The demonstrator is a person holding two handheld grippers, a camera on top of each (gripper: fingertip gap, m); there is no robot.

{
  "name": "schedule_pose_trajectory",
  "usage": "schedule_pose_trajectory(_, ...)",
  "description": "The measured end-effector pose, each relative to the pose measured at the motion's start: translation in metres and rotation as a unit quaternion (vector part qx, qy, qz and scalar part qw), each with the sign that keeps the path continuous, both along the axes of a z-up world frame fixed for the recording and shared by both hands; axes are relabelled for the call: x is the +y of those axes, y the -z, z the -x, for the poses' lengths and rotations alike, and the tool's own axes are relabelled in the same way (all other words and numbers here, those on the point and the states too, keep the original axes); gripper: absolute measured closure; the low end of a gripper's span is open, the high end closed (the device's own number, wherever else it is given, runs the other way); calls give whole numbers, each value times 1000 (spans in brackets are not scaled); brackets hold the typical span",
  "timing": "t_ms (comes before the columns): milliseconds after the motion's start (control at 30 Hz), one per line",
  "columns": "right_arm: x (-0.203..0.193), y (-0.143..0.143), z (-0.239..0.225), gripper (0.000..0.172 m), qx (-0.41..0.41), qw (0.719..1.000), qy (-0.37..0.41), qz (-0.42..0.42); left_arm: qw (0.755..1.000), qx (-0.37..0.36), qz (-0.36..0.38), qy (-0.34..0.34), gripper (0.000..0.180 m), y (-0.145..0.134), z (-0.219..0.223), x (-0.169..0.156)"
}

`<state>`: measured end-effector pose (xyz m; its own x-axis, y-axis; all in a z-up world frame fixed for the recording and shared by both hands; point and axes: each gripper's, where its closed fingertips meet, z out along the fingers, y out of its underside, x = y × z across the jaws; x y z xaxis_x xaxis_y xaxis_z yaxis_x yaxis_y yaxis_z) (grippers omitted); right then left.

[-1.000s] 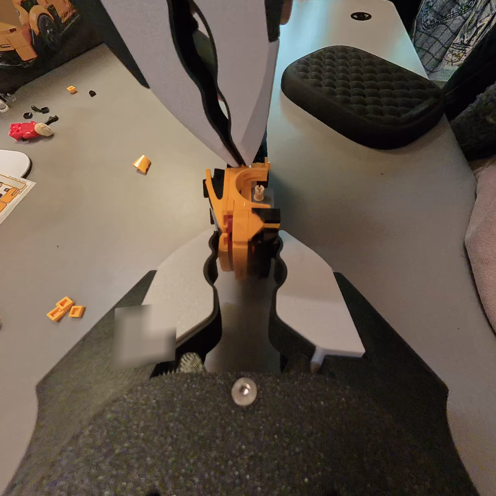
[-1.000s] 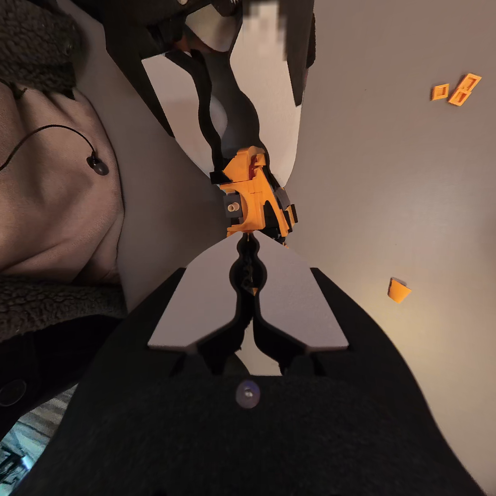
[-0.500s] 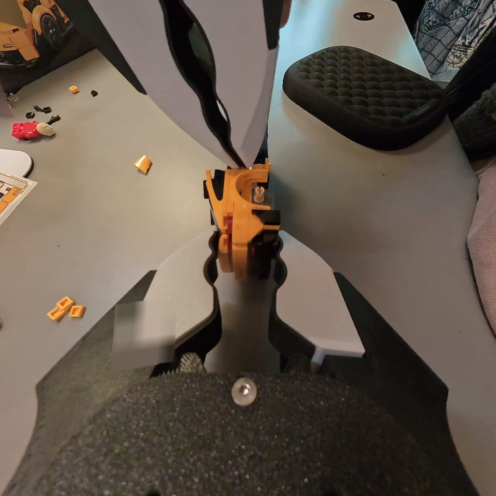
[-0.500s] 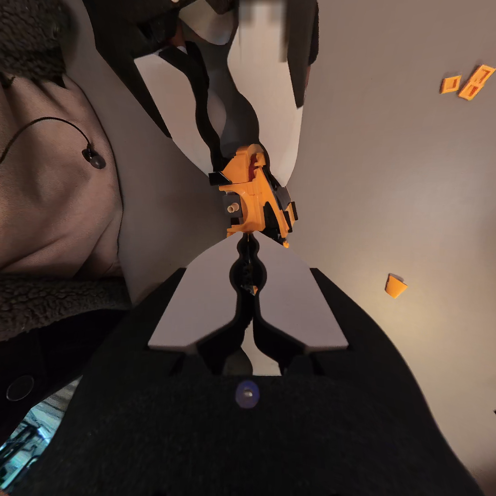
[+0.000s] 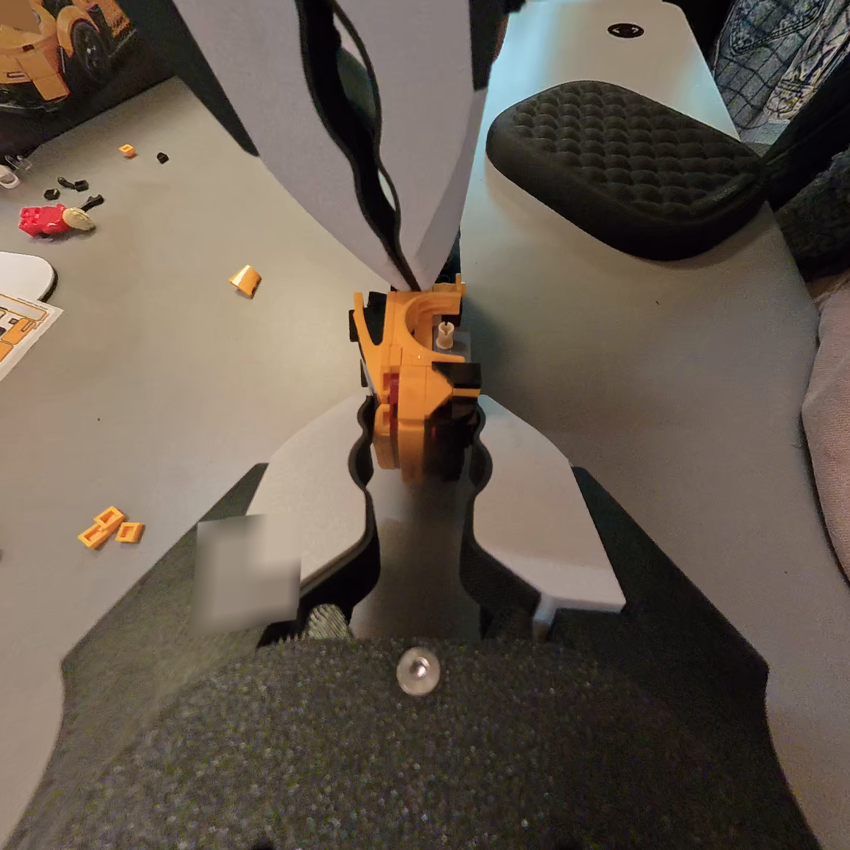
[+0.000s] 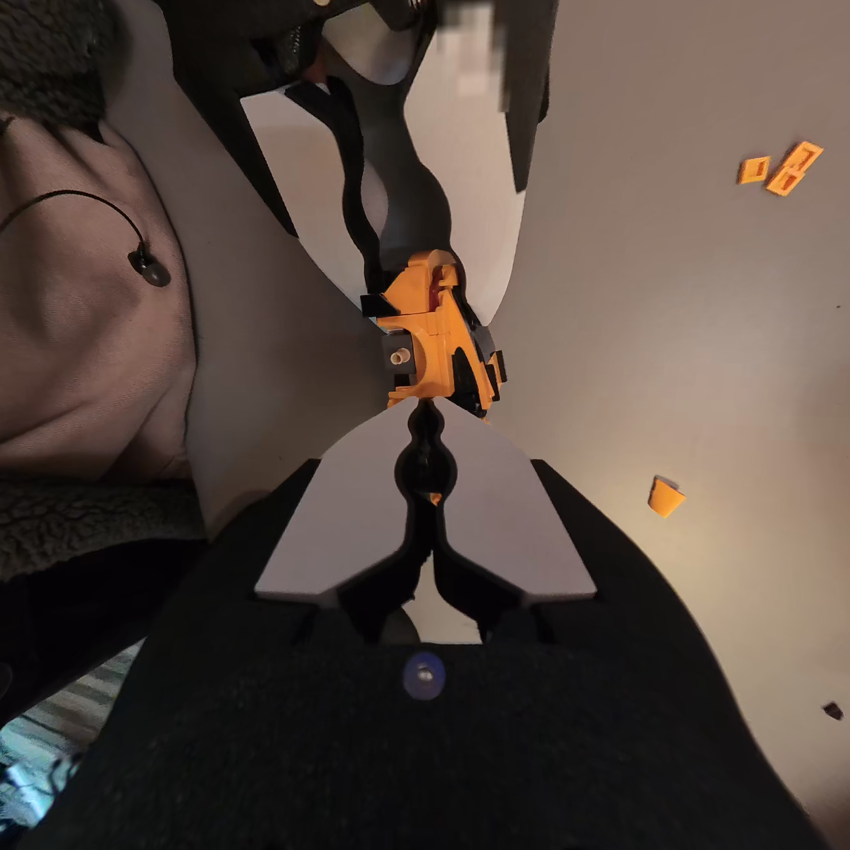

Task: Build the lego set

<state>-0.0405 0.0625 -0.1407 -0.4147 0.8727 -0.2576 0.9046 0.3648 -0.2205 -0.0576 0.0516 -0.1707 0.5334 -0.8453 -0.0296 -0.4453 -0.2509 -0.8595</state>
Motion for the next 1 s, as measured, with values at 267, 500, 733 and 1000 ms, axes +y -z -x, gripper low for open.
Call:
schedule_pose_trajectory(267,0,0,0,172,30,997,-24,-64,1000,-3,2,-1,141,0,0,0)
schedule_pose_trajectory(500,4,-20,4,169,140,990,19,-24,1000,-6,-3,13,142,0,-1,-3)
schedule_pose_trajectory(733,-1,-13,-5,164,170,985,9,-15,1000,-9,-1,17,142,0,-2,-4)
schedule_pose_trajectory(1000,-3,-4,0,171,152,988,0,-11,1000,-10,-1,17,142,0,-2,-4)
